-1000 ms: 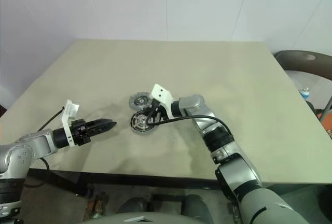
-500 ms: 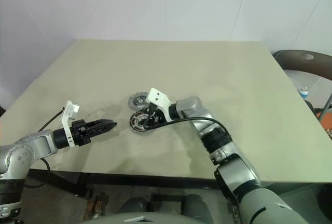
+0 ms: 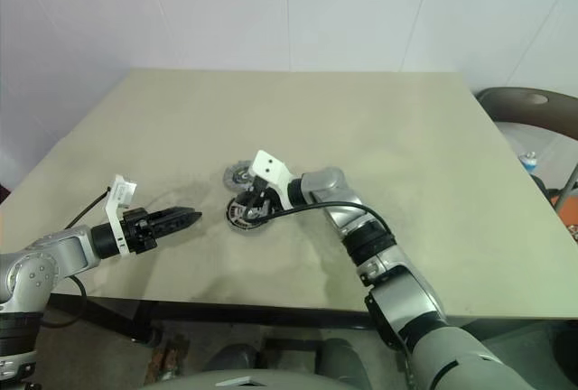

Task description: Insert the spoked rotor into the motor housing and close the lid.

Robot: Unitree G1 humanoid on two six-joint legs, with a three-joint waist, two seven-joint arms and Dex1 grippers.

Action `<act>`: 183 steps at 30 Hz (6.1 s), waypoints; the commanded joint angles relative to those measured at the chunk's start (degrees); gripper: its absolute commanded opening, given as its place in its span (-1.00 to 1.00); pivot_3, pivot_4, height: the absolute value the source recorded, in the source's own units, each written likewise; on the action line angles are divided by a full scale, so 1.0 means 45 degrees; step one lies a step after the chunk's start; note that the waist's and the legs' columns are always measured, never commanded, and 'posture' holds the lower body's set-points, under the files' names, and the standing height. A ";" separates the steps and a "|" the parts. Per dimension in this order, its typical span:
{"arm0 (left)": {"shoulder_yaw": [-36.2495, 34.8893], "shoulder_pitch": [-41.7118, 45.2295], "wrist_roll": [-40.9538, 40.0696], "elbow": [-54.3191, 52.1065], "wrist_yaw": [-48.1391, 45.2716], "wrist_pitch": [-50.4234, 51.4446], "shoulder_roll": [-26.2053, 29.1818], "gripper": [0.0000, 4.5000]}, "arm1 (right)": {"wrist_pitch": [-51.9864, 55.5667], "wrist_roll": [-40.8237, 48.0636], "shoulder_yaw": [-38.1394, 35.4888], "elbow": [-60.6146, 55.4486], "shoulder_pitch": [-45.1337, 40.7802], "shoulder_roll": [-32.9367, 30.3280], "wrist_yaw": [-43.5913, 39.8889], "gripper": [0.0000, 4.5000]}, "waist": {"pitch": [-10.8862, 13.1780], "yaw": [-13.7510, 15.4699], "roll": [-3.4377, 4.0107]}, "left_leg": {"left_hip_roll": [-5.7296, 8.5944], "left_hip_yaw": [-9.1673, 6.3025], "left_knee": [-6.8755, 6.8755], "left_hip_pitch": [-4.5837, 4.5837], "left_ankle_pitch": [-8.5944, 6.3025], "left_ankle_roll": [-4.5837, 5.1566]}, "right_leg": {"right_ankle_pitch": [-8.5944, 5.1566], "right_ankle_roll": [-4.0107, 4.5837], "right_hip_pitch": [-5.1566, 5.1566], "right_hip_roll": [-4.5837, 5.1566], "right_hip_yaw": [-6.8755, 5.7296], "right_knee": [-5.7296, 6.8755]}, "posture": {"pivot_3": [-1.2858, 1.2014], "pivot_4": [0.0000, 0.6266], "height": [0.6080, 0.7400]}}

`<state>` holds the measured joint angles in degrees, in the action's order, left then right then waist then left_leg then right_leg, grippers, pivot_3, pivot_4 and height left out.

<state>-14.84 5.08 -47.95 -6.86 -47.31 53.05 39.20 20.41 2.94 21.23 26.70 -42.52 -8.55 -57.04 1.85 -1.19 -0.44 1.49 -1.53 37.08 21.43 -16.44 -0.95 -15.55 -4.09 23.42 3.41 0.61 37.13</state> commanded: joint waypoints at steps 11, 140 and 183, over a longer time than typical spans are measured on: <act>-0.0273 0.0138 -0.0027 -0.0063 0.0066 -0.0170 -0.0229 0.08 | -0.1453 -0.1333 0.0519 0.1521 -0.0064 -0.0145 0.0956 -0.98 | -0.0014 0.0011 -0.0012 | -0.0001 -0.0001 0.0013 -0.0066 0.0003 -0.0004 | -0.0002 0.0004 -0.0065 -0.0005 0.0001 0.0017 | 0.03 -1.00 1.00; 0.0718 0.1106 0.0769 0.1305 0.0091 -0.0863 -0.1354 0.08 | -0.4291 -0.3173 0.5748 -0.0632 -0.5301 -0.4840 -0.7879 -0.96 | 0.0019 -0.0247 0.0000 | -0.0048 -0.0069 0.0012 -0.0009 0.0055 -0.0091 | 0.0019 0.0037 0.0002 -0.0113 0.0038 0.0046 | 0.03 -1.00 1.00; 0.0418 0.0493 0.0882 0.0799 0.0281 -0.0821 -0.1553 0.08 | 1.0840 -0.0663 0.3031 0.4880 -0.7408 0.3104 -0.3271 -0.11 | -0.0014 -0.0916 -0.0056 | 0.0046 -0.0406 -0.0020 -0.0193 0.0028 -0.0162 | 0.0167 0.0201 0.0046 -0.0194 0.0005 0.0071 | 0.03 -1.00 1.00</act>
<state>-12.00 6.30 -43.53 -2.38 -45.53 49.67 31.53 68.80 -0.97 35.01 50.80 -74.31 5.80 -70.86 1.79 -5.31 -0.69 1.71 -3.36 36.98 20.58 -16.34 -1.72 -14.80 -3.19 23.63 2.54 0.64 37.43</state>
